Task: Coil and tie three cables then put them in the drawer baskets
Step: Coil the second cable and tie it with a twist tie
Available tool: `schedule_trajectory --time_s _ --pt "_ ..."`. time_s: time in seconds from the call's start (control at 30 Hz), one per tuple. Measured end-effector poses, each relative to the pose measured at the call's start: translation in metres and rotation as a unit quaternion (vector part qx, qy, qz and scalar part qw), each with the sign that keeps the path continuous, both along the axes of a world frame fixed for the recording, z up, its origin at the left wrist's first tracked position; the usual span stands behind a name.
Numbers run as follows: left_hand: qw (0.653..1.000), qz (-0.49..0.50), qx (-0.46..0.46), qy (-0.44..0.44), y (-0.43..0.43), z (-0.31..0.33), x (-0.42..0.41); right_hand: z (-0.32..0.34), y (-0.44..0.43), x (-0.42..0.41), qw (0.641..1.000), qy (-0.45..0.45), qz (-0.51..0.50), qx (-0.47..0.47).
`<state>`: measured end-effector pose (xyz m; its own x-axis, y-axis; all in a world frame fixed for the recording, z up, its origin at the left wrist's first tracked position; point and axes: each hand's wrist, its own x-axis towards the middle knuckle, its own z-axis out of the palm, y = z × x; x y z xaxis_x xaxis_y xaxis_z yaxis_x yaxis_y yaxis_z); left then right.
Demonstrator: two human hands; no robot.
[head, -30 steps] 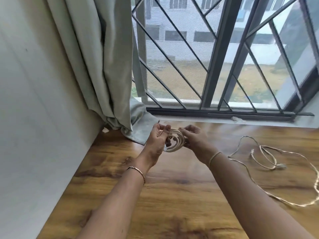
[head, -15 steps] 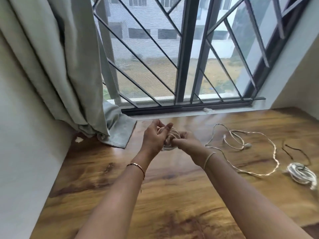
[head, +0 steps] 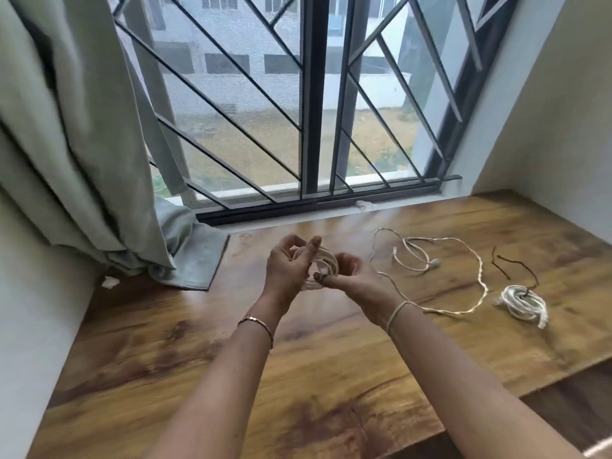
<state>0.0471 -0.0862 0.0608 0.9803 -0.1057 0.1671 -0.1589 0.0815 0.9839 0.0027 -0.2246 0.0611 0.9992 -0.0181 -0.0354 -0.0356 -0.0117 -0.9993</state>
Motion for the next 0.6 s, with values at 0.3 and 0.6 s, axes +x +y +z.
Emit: schedule_trajectory --time_s 0.3,0.6 --pt "0.997 -0.035 -0.016 0.071 -0.041 -0.018 -0.013 -0.02 -0.033 -0.021 0.929 -0.21 -0.126 -0.279" --pt "0.986 -0.116 -0.037 0.11 -0.093 -0.027 -0.02 -0.034 -0.072 -0.029 0.89 -0.223 -0.201 -0.344"
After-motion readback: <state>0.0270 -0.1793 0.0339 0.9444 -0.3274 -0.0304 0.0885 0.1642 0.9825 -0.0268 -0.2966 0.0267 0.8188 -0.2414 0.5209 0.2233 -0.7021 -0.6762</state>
